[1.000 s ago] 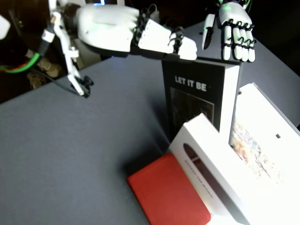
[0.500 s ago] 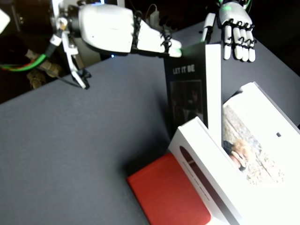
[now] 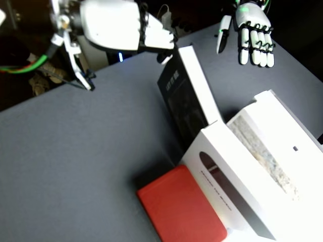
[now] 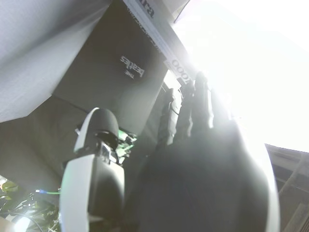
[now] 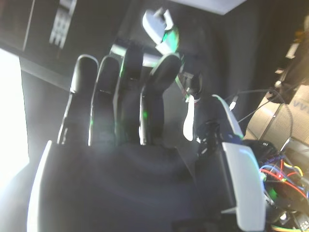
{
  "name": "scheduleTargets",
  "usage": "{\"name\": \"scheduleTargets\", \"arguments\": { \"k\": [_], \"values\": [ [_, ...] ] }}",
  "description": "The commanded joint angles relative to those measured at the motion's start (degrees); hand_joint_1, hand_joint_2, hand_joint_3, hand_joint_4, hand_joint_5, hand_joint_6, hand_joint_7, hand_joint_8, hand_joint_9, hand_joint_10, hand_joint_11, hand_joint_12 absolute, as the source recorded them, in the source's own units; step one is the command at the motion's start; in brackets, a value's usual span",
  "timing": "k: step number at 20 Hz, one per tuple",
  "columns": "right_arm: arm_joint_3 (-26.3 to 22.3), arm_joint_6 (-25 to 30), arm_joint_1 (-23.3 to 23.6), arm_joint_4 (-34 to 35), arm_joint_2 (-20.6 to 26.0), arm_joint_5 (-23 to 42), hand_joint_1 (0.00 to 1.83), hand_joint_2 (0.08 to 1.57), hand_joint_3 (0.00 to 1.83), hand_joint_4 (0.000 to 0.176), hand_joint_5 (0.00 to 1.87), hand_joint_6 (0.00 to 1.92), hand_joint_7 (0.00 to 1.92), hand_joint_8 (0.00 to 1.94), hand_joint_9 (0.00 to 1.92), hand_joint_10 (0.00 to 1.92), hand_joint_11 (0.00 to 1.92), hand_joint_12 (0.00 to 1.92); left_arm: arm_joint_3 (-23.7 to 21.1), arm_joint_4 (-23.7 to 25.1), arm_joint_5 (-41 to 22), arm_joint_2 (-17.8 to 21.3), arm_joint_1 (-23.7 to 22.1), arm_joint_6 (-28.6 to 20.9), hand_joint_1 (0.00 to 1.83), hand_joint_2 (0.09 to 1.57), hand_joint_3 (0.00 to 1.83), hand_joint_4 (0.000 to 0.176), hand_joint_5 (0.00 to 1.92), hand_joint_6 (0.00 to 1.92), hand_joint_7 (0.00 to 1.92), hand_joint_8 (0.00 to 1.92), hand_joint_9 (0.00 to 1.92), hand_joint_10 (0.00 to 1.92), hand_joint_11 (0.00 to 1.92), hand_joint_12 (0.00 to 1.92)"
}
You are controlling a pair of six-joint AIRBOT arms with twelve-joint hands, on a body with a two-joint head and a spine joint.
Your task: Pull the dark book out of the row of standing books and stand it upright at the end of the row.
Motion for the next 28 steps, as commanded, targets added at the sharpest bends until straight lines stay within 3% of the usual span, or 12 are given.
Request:
{"name": "scheduleTargets", "arguments": {
  "k": [1, 2, 4, 7, 11, 15, 19, 23, 24, 26, 27, 28],
  "values": [
    [-0.28, -1.33, 0.12, 4.38, 0.19, 8.65, 0.22, 1.29, 0.15, 0.0, 0.05, 1.19, 0.02, 0.98, 0.0, 1.15, 0.0, 1.9, -0.14, -0.16, -7.46, 0.0, -0.42, 0.09, 0.37, 1.3, 0.0, 0.027, 0.14, 0.02, 0.0, 0.0, 0.0, 0.0, 0.0, 0.0],
    [-0.25, -3.71, -0.5, 7.47, 0.31, 11.71, 0.06, 1.32, 0.17, 0.0, 0.01, 0.72, 0.0, 0.76, 0.0, 0.78, 0.0, 1.69, -0.14, -0.16, -7.5, 0.01, -0.39, 0.09, 0.35, 1.3, 0.0, 0.032, 0.12, 0.01, 0.0, 0.0, 0.0, 0.0, 0.0, 0.0],
    [0.12, -6.42, -1.56, 11.59, 0.31, 15.87, 0.21, 1.38, 0.11, 0.0, 0.01, 0.79, 0.16, 0.74, 0.02, 1.06, 0.0, 1.69, -0.14, -0.2, -7.6, 0.0, -0.38, 0.09, 0.35, 1.3, 0.0, 0.037, 0.11, 0.0, 0.0, 0.0, 0.0, 0.0, 0.0, 0.0],
    [0.27, -13.34, -2.55, 18.51, 0.07, 21.52, 0.26, 1.26, 0.0, 0.014, 0.39, 0.1, 0.16, 0.83, 0.0, 1.2, 0.0, 1.73, -0.17, -0.39, -8.42, 0.0, -0.38, 0.09, 0.42, 1.29, 0.0, 0.024, 0.11, 0.0, 0.0, 0.0, 0.0, 0.0, 0.0, 0.0],
    [1.94, -16.83, -3.54, 25.57, -1.59, 25.72, 0.27, 1.25, 0.0, 0.02, 0.41, 0.05, 0.15, 0.84, 0.0, 1.2, 0.0, 1.73, -0.21, -1.09, -10.99, -0.04, -0.36, 0.09, 0.49, 1.29, 0.0, 0.015, 0.11, 0.0, 0.0, 0.0, 0.0, 0.0, 0.0, 0.0],
    [3.02, -18.85, -5.88, 31.99, -3.23, 29.05, 0.3, 1.26, 0.0, 0.0, 0.44, 0.03, 0.15, 0.84, 0.0, 1.2, 0.0, 1.73, -0.09, -3.18, -16.21, -0.99, -0.06, 0.09, 0.4, 1.36, 0.02, 0.0, 0.0, 0.0, 0.0, 0.0, 0.0, 0.0, 0.0, 0.0],
    [3.4, -19.3, -11.66, 39.99, -3.78, 37.04, 0.27, 1.25, 0.0, 0.016, 0.43, 0.02, 0.15, 0.84, 0.0, 1.2, 0.0, 1.73, -0.06, -6.2, -22.45, -2.08, 1.1, -0.31, 0.32, 1.35, 0.01, 0.06, 0.0, 0.0, 0.0, 0.0, 0.0, 0.0, 0.0, 0.0],
    [3.01, -19.3, -16.68, 45.25, -3.75, 43.8, 0.3, 1.26, 0.0, 0.0, 0.44, 0.02, 0.15, 0.84, 0.0, 1.2, 0.0, 1.73, 0.2, -7.77, -27.63, -2.46, 1.51, -1.56, 0.15, 1.35, 0.01, 0.134, 0.0, 0.0, 0.0, 0.0, 0.0, 0.0, 0.0, 0.0],
    [2.89, -19.3, -17.27, 45.83, -3.75, 45.0, 0.32, 1.26, 0.0, 0.022, 0.37, 0.0, 0.15, 0.84, 0.0, 1.2, 0.0, 1.73, 0.22, -7.88, -28.36, -2.46, 1.52, -1.7, 0.1, 1.37, 0.01, 0.126, 0.0, 0.0, 0.0, 0.0, 0.0, 0.0, 0.0, 0.0],
    [2.42, -19.3, -18.49, 47.15, -3.6, 47.99, 0.3, 1.26, 0.0, 0.001, 0.44, 0.03, 0.15, 0.84, 0.0, 1.2, 0.0, 1.73, 0.22, -8.35, -30.91, -2.44, 1.67, -2.08, 0.03, 1.37, 0.0, 0.161, 0.0, 0.0, 0.0, 0.0, 0.0, 0.0, 0.0, 0.0],
    [2.2, -19.28, -18.97, 47.51, -3.4, 49.13, 0.32, 1.26, 0.0, 0.023, 0.37, 0.01, 0.15, 0.84, 0.0, 1.2, 0.0, 1.73, 0.22, -8.62, -32.1, -2.42, 1.86, -2.5, 0.0, 1.34, 0.0, 0.168, 0.0, 0.0, 0.0, 0.0, 0.0, 0.0, 0.0, 0.0],
    [2.03, -19.24, -19.2, 47.61, -3.21, 49.73, 0.27, 1.25, 0.0, 0.02, 0.42, 0.03, 0.15, 0.84, 0.0, 1.2, 0.0, 1.73, 0.24, -8.89, -33.49, -2.36, 2.15, -2.98, 0.12, 1.41, 0.01, 0.154, 0.0, 0.0, 0.0, 0.0, 0.0, 0.0, 0.0, 0.0]
  ]
}}
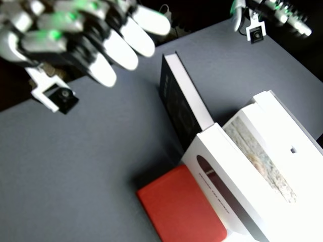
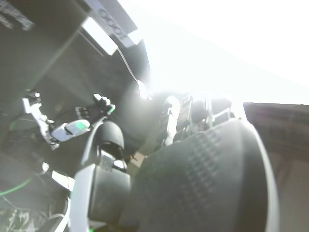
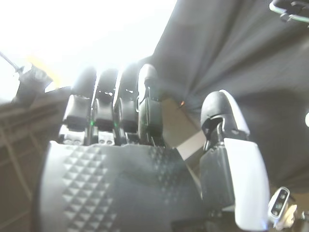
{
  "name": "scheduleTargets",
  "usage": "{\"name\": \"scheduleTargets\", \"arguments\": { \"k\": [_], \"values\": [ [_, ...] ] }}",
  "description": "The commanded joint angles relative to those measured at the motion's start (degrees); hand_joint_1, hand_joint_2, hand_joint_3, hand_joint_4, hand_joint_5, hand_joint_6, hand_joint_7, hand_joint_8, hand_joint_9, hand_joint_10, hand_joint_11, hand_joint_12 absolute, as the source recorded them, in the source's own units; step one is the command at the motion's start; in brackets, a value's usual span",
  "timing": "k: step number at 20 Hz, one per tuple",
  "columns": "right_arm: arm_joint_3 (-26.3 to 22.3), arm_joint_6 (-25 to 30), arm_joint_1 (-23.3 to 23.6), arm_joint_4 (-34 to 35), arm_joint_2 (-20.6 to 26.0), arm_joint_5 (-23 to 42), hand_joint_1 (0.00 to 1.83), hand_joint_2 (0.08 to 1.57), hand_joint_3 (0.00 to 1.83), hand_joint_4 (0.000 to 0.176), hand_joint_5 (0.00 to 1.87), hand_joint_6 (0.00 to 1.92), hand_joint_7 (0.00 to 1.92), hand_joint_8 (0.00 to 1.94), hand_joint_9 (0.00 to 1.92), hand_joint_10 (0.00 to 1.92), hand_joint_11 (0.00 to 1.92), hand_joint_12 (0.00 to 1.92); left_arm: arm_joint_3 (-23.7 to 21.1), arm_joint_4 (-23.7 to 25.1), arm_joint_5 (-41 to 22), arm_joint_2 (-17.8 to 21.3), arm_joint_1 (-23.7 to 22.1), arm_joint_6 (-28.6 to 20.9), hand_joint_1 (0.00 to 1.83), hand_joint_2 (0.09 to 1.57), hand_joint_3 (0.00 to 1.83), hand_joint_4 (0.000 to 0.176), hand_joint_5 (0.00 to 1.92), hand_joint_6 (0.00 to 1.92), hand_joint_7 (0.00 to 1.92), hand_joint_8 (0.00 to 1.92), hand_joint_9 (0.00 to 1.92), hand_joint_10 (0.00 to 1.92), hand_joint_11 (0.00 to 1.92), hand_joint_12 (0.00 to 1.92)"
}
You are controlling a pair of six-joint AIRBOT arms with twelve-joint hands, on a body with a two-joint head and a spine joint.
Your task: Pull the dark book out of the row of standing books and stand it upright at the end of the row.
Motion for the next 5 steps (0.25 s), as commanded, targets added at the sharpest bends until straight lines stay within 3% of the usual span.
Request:
{"name": "scheduleTargets", "arguments": {
  "k": [1, 2, 3, 4, 5],
  "values": [
    [-0.07, 0.14, 0.37, 0.58, 0.56, 7.6, 0.3, 1.26, 0.0, 0.001, 0.44, 0.03, 0.15, 0.84, 0.0, 1.2, 0.0, 1.73, 0.1, 0.12, -9.28, -0.1, -0.32, -0.57, 0.14, 1.38, 0.0, 0.172, 0.0, 0.0, 0.0, 0.0, 0.0, 0.0, 0.0, 0.0],
    [-0.08, 0.24, 0.37, 0.47, 0.69, 7.6, 0.3, 1.26, 0.0, 0.004, 0.4, 0.01, 0.15, 0.84, 0.0, 1.2, 0.0, 1.74, 0.1, -0.25, -10.59, -0.03, 0.11, -0.94, 0.09, 1.32, 0.0, 0.175, 0.0, 0.0, 0.0, 0.0, 0.0, 0.0, 0.0, 0.0],
    [-0.06, 0.33, 0.37, 0.33, 0.79, 7.6, 0.27, 1.25, 0.0, 0.016, 0.42, 0.02, 0.15, 0.84, 0.0, 1.2, 0.0, 1.73, 0.06, -0.9, -11.51, 0.14, 0.65, -2.13, 0.1, 1.36, 0.0, 0.176, 0.0, 0.0, 0.0, 0.0, 0.0, 0.0, 0.0, 0.0],
    [-0.08, 0.47, 0.37, 0.32, 0.88, 7.62, 0.3, 1.26, 0.0, 0.0, 0.44, 0.02, 0.15, 0.84, 0.0, 1.2, 0.0, 1.73, 0.24, -0.9, -11.51, 0.16, 0.64, -2.59, 0.21, 1.35, 0.0, 0.176, 0.0, 0.0, 0.0, 0.0, 0.0, 0.0, 0.0, 0.0],
    [-0.08, 0.83, 0.37, 0.18, 1.12, 7.62, 0.3, 1.26, 0.0, 0.0, 0.44, 0.02, 0.15, 0.84, 0.0, 1.2, 0.0, 1.73, 0.4, -0.88, -11.51, 0.16, 0.63, -2.93, 0.21, 1.35, 0.0, 0.176, 0.0, 0.0, 0.0, 0.0, 0.0, 0.0, 0.0, 0.0]
  ]
}}
